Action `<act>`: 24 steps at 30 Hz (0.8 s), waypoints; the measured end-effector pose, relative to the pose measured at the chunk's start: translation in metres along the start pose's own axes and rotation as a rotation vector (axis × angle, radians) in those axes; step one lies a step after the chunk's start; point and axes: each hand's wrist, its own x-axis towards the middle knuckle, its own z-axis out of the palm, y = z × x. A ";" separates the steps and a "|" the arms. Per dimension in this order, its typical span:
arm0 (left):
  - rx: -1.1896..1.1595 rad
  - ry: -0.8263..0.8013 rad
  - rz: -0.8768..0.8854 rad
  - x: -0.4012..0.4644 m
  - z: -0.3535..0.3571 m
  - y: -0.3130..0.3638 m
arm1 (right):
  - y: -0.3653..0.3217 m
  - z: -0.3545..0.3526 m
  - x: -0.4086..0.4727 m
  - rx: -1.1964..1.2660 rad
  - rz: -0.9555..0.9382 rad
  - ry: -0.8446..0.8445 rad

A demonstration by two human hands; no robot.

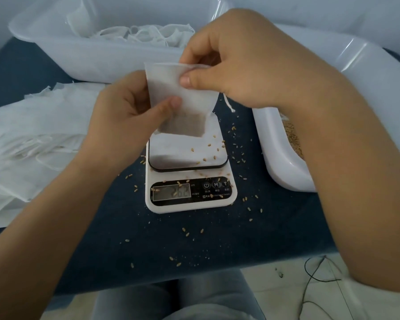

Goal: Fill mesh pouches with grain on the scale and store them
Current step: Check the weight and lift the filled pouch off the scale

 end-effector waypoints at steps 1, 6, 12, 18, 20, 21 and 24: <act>-0.002 0.004 -0.005 0.001 -0.001 -0.001 | 0.001 -0.001 0.000 0.012 -0.004 0.002; -0.005 0.007 -0.002 0.002 0.000 0.001 | 0.002 -0.002 0.001 0.023 -0.005 0.020; 0.027 0.029 0.026 0.003 0.000 0.005 | 0.002 -0.002 0.001 0.041 0.010 0.041; -0.021 0.024 0.011 0.001 0.001 0.010 | -0.002 -0.009 0.002 -0.019 -0.030 -0.028; -0.054 0.026 0.007 0.001 0.002 0.013 | -0.006 -0.015 0.004 -0.039 -0.058 -0.056; -0.078 0.030 -0.002 0.001 0.002 0.014 | -0.007 -0.018 0.006 -0.045 -0.071 -0.069; -0.172 0.030 -0.052 0.002 0.002 0.014 | -0.011 -0.031 0.013 -0.056 -0.099 -0.092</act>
